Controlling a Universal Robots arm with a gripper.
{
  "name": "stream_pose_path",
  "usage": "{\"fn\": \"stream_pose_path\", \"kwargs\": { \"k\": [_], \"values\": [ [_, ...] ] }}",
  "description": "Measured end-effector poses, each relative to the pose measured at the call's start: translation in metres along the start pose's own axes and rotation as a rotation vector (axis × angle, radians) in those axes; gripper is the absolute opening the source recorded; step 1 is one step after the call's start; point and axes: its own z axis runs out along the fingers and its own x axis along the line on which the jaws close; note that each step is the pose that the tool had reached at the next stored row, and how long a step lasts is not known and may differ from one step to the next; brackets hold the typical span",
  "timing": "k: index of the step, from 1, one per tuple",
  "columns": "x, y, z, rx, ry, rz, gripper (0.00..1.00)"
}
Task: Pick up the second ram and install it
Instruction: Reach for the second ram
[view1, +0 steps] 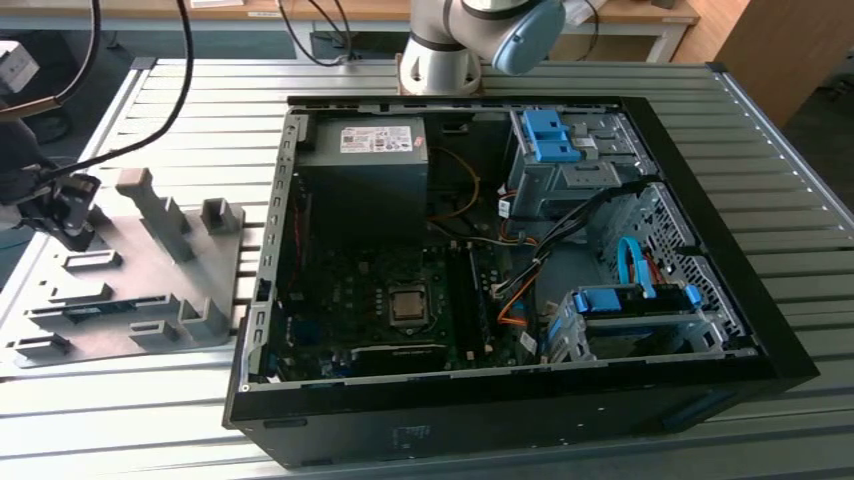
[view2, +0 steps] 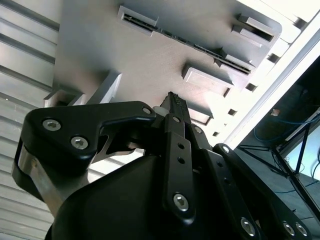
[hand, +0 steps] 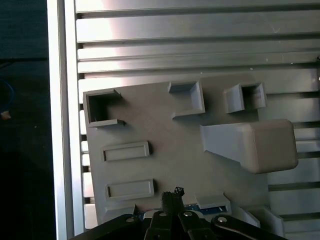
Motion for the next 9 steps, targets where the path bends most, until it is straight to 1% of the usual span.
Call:
{"fn": "stream_pose_path", "kwargs": {
  "k": [9],
  "values": [
    [0.0003,-0.0005,0.0124,0.0,0.0,0.0,0.1]
  ]
}}
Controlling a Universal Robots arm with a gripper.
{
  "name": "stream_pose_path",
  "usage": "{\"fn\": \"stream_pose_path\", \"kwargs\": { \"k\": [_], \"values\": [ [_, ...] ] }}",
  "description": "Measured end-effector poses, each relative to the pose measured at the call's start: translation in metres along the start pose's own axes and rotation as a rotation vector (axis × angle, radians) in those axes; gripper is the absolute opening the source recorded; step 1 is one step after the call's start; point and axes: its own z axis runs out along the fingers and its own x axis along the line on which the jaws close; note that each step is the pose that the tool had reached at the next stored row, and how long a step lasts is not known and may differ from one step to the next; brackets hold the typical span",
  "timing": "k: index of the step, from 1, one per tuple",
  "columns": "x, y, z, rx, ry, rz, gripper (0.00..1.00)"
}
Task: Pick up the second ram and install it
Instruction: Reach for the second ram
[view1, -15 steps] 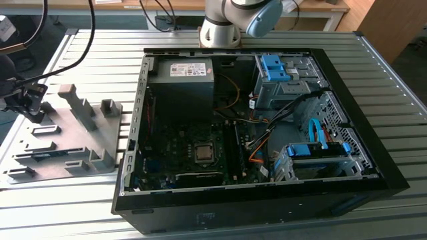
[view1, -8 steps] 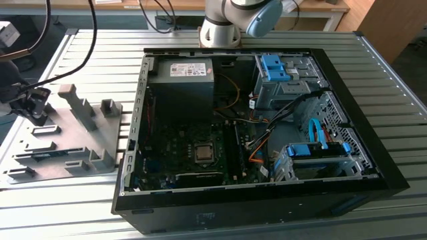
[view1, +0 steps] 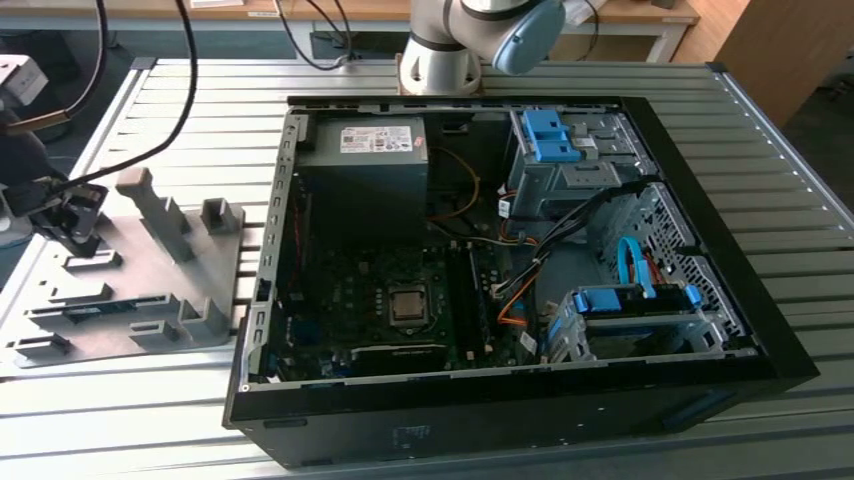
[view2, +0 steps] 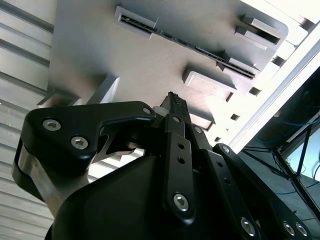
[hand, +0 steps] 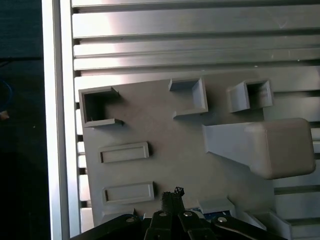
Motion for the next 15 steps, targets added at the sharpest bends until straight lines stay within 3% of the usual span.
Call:
{"fn": "stream_pose_path", "kwargs": {
  "k": [15],
  "values": [
    [0.0004,-0.0007,0.0166,0.0001,0.0001,0.0,0.1]
  ]
}}
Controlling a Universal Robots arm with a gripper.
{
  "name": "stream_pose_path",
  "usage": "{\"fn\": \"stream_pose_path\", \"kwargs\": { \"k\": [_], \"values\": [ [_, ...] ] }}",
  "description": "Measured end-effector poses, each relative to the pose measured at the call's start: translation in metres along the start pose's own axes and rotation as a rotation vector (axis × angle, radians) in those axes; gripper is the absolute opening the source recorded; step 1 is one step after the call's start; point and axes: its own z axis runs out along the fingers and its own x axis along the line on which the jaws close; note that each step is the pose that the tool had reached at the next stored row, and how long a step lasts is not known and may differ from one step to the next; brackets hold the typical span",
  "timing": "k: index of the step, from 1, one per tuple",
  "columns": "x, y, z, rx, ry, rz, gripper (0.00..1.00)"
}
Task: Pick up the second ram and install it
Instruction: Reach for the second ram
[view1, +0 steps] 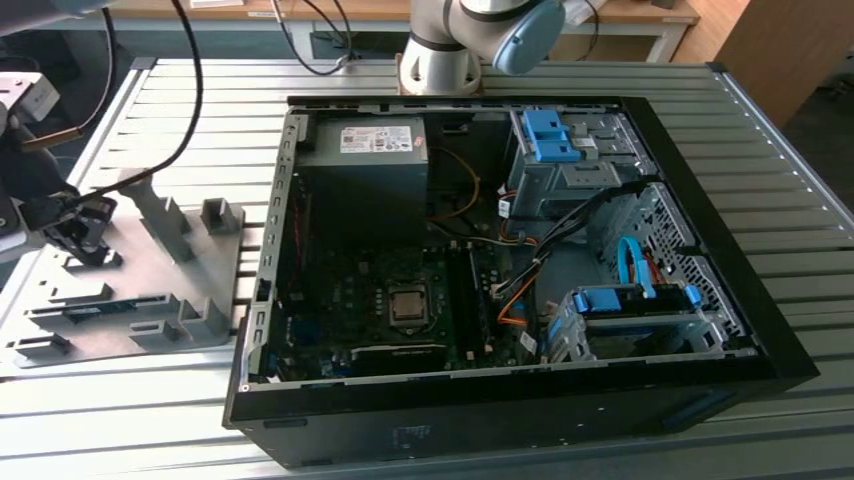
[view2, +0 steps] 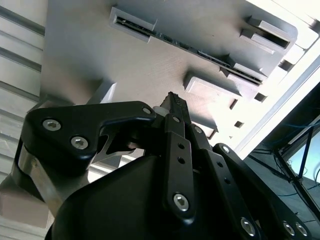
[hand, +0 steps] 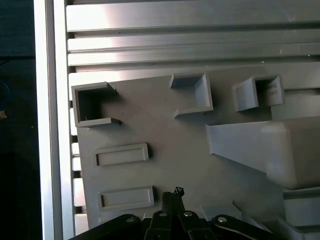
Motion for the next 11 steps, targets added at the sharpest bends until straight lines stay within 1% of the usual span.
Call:
{"fn": "stream_pose_path", "kwargs": {
  "k": [4,11],
  "values": [
    [0.0001,-0.0002,0.0049,0.0,0.0,0.0,0.1],
    [0.0006,-0.0009,0.0159,0.0,0.0,0.0,0.1]
  ]
}}
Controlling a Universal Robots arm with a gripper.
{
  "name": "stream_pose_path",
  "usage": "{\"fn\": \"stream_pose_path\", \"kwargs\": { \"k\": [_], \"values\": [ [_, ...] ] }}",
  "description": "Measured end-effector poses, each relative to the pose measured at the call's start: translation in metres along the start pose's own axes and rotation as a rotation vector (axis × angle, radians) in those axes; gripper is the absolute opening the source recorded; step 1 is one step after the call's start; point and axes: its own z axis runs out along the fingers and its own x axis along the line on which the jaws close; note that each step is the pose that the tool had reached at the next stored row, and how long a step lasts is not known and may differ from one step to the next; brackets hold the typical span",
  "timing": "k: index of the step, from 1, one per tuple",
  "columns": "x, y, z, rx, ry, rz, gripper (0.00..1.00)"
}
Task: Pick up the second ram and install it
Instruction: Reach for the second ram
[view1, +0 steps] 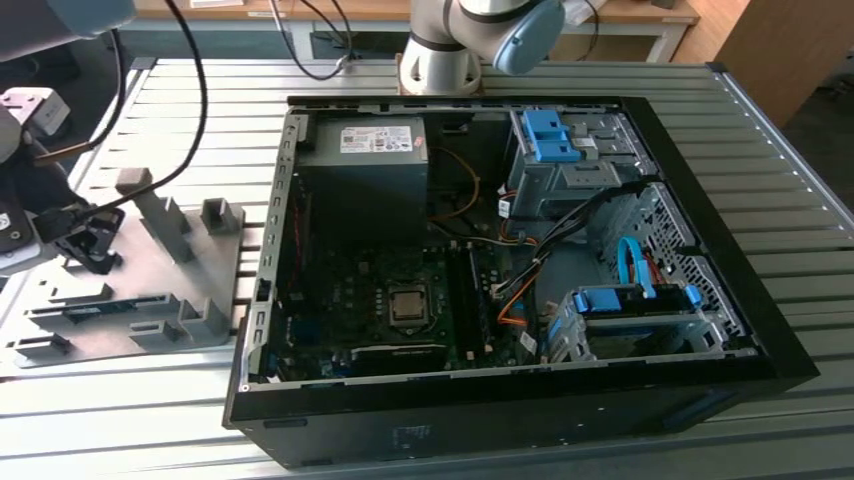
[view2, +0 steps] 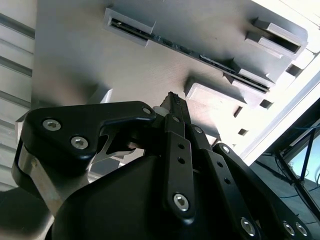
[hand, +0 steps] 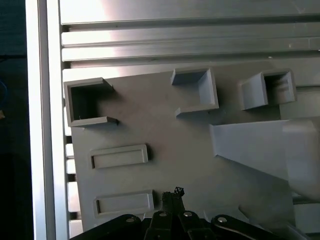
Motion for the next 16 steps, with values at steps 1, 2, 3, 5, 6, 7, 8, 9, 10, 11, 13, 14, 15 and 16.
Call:
{"fn": "stream_pose_path", "kwargs": {
  "k": [1,2,3,5,6,7,8,9,10,11,13,14,15,16],
  "values": [
    [0.0001,-0.0003,0.0017,0.0,0.0,0.0,0.1],
    [0.0003,-0.0008,0.003,0.0001,0.0001,0.0,0.1],
    [0.0008,-0.0018,0.0037,0.0002,0.0002,0.0,0.1],
    [0.0021,-0.0051,0.0046,0.0001,0.0,0.0,0.1],
    [0.0025,-0.0073,0.0047,0.0002,0.0,0.0,0.1],
    [0.0028,-0.0099,0.0049,0.0001,0.0,0.0,0.1],
    [0.0029,-0.013,0.0048,0.0002,0.0001,0.0,0.1],
    [0.0027,-0.0156,0.0049,0.0004,0.0,0.0,0.1],
    [0.0026,-0.0177,0.0049,0.0014,-0.0001,0.0,0.1],
    [0.0025,-0.0195,0.0049,0.0034,-0.0002,-0.001,0.1],
    [0.0023,-0.0226,0.0048,0.0085,-0.0007,-0.001,0.1],
    [0.0022,-0.0242,0.0048,0.0108,-0.0008,-0.002,0.1],
    [0.0021,-0.0259,0.0047,0.013,-0.0009,-0.002,0.1],
    [0.002,-0.0275,0.0048,0.015,-0.0011,-0.002,0.1]
  ]
}}
